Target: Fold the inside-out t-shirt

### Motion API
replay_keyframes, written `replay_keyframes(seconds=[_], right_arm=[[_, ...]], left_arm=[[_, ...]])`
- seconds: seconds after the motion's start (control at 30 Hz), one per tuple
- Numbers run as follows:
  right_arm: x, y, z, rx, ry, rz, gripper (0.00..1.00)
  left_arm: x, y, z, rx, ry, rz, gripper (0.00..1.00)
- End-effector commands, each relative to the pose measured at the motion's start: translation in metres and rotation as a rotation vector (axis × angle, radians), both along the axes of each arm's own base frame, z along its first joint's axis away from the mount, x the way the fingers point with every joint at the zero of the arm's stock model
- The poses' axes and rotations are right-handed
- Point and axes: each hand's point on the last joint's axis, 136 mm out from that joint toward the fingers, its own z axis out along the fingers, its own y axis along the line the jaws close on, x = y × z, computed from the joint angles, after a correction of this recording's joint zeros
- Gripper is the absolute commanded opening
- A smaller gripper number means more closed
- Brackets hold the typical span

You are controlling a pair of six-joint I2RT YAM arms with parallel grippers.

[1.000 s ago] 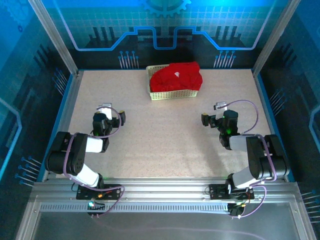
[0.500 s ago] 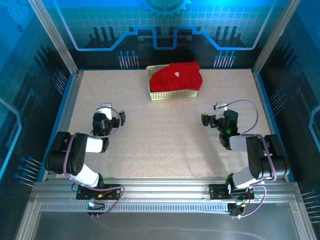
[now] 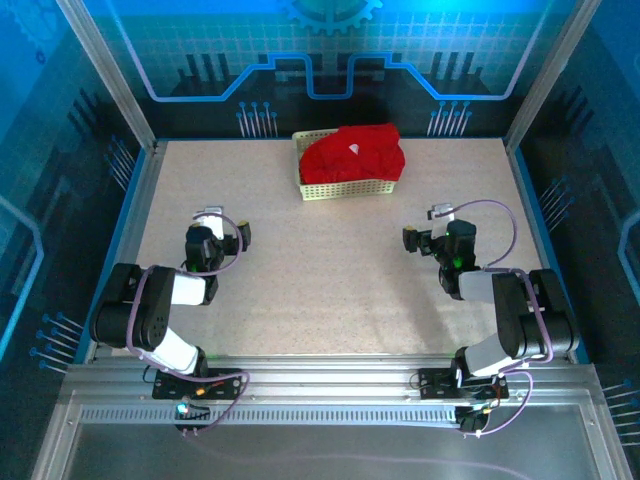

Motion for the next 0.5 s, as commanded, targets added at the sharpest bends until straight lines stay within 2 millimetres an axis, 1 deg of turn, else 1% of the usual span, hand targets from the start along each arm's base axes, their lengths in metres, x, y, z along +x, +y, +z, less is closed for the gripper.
replay_keyframes(seconds=[0.0, 0.37, 0.47], right_arm=[[0.0078, -0.0027, 0.0098, -0.006, -0.036, 0.003, 1.0], [0.0077, -0.0025, 0.0107, -0.005, -0.041, 0.004, 1.0], [0.0046, 0.0047, 0.0125, -0.011, -0.055, 0.045, 1.0]], left_arm=[[0.0043, 0.0054, 0.0089, -0.005, -0.031, 0.022, 0.99], [0.004, 0.0055, 0.0084, -0.005, -0.03, 0.022, 0.99], [0.0041, 0.0055, 0.0086, -0.007, -0.031, 0.022, 0.99]])
